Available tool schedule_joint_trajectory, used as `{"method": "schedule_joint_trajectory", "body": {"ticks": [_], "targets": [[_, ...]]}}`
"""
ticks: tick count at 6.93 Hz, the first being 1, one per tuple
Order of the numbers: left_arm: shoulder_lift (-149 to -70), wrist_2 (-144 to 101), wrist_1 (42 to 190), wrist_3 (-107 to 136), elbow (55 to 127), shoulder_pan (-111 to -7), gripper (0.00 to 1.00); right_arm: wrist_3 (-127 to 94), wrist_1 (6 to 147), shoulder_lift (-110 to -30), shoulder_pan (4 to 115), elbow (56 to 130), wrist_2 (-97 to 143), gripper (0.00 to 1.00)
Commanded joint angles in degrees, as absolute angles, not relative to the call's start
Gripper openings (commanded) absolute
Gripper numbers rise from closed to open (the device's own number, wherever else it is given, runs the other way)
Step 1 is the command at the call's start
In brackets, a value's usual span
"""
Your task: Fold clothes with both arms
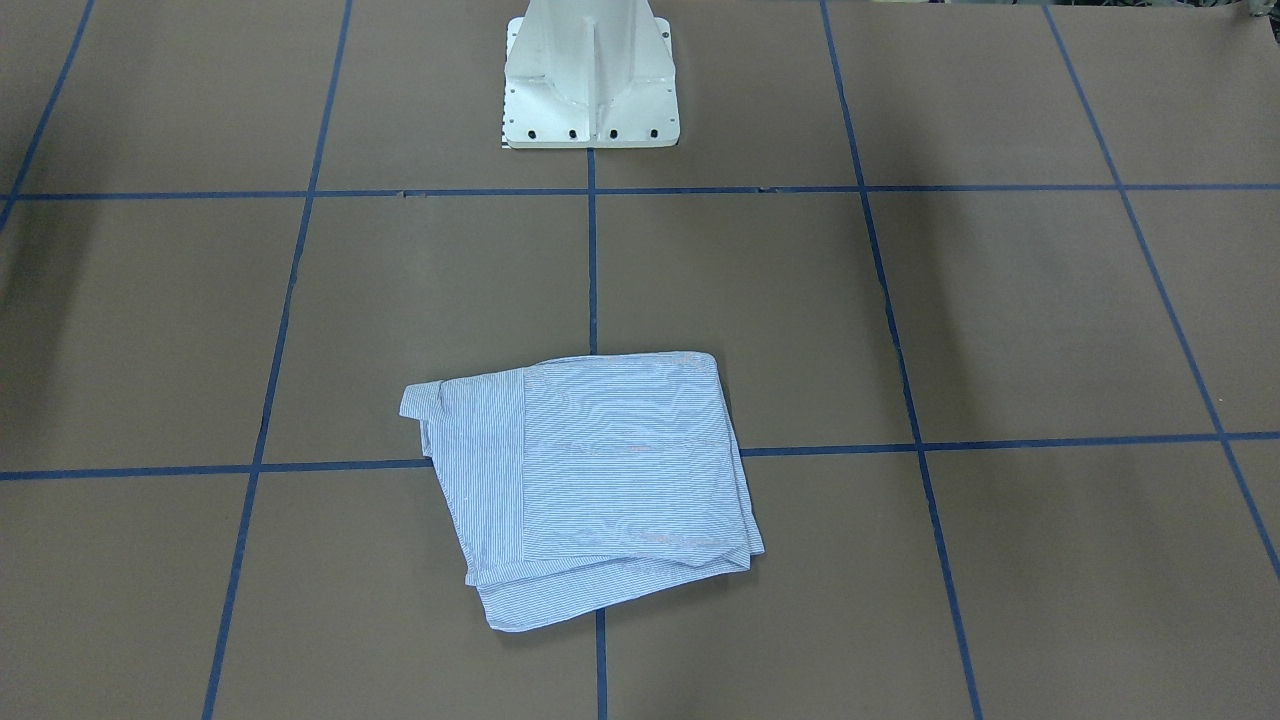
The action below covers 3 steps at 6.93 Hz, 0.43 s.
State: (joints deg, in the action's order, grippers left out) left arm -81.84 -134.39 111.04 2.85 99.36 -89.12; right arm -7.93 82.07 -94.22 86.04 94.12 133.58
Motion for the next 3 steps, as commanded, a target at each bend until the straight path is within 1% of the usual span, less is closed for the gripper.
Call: {"method": "schedule_joint_trajectory", "body": {"ticks": [1,3], "targets": [[-82.0,-134.4,111.0,2.9,99.4,-89.0,1.00,-7.8,82.1,-94.2,86.0,94.2,133.8,1.00],[-82.0,-134.4,111.0,2.9,99.4,-89.0,1.00,-7.8,82.1,-94.2,86.0,94.2,134.2,1.00]]}}
